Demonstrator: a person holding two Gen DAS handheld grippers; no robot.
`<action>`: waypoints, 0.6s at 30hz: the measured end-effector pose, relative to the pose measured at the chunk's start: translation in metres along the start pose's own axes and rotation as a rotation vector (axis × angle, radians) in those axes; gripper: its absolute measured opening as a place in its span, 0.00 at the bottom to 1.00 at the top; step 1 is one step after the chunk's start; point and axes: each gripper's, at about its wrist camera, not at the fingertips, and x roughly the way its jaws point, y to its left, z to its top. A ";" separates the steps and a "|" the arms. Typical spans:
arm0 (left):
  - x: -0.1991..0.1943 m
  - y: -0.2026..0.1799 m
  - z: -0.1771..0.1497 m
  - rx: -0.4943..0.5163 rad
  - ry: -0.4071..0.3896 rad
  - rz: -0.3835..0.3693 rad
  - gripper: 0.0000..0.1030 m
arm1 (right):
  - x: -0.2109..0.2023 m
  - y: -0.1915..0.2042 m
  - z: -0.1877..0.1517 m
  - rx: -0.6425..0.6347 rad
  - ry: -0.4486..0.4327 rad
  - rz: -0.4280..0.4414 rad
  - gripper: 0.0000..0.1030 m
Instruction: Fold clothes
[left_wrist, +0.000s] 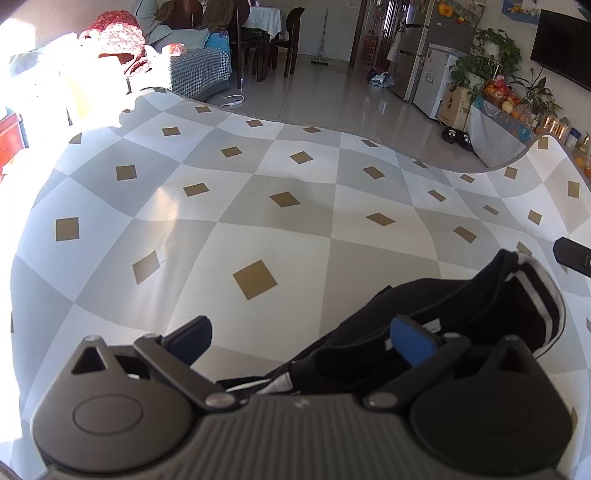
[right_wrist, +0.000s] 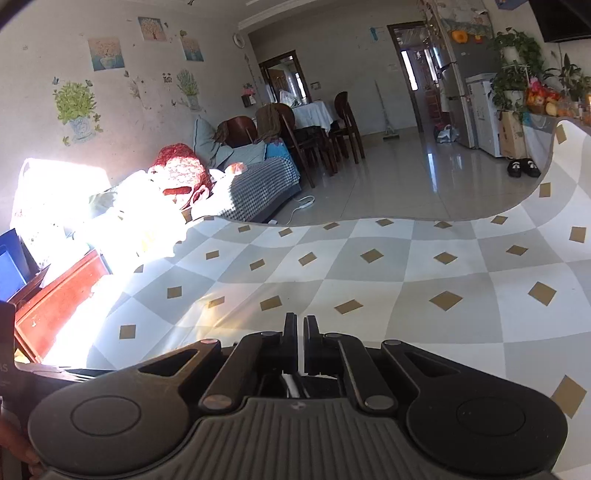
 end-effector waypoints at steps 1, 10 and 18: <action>-0.001 -0.002 0.001 -0.002 -0.004 -0.007 1.00 | -0.004 -0.005 0.005 0.021 -0.021 -0.026 0.04; 0.006 -0.009 -0.001 -0.018 0.015 0.002 1.00 | 0.001 -0.036 0.000 0.084 0.053 -0.066 0.20; 0.014 0.004 -0.004 -0.062 0.050 0.039 1.00 | 0.019 -0.018 -0.023 -0.014 0.185 0.058 0.45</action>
